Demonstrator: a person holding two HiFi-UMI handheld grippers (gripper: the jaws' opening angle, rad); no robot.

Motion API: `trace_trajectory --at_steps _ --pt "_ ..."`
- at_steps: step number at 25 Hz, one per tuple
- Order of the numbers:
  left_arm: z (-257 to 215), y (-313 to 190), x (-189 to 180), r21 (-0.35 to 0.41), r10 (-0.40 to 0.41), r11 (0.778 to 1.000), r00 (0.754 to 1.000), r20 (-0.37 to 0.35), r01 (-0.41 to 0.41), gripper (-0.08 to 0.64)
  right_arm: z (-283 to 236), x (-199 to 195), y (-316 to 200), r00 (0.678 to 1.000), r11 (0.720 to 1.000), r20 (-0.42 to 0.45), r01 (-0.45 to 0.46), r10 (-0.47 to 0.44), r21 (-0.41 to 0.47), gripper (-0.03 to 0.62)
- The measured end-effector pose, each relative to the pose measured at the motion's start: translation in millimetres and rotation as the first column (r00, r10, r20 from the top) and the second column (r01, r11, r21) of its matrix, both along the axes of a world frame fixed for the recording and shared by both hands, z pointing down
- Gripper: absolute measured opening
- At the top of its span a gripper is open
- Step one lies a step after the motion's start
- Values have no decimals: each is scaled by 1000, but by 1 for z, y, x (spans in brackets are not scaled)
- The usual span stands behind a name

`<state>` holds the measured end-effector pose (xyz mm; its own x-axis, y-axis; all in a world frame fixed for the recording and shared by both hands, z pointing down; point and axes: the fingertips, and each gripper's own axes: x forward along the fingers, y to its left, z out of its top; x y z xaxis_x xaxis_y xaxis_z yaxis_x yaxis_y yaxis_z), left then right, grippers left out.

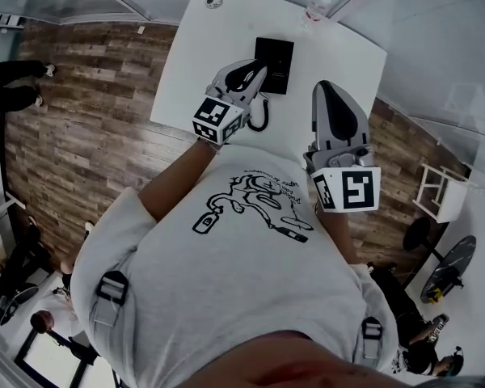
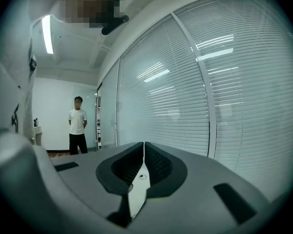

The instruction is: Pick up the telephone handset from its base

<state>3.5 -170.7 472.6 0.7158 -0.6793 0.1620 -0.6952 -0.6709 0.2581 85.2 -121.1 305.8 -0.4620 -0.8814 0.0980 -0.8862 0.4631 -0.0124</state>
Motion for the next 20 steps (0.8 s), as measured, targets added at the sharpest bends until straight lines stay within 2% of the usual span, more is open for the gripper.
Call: trace_trajectory --at_steps 4,10,16,20 --pt "53 -12 -3 -60 -14 998 999 51 17 65 0 0 -2 1000 1000 -3 2 -2 0 8" --pt "124 -26 -7 -163 -15 986 997 82 28 78 2 -1 -6 1000 1000 -5 -3 3 -7 8" --pt "180 -40 -6 -277 -19 960 996 88 43 94 3 -1 -11 1000 1000 -10 -8 8 -16 9" --pt "207 -48 -5 -327 -17 944 994 106 51 100 7 0 -14 1000 1000 -11 -13 13 -24 9"
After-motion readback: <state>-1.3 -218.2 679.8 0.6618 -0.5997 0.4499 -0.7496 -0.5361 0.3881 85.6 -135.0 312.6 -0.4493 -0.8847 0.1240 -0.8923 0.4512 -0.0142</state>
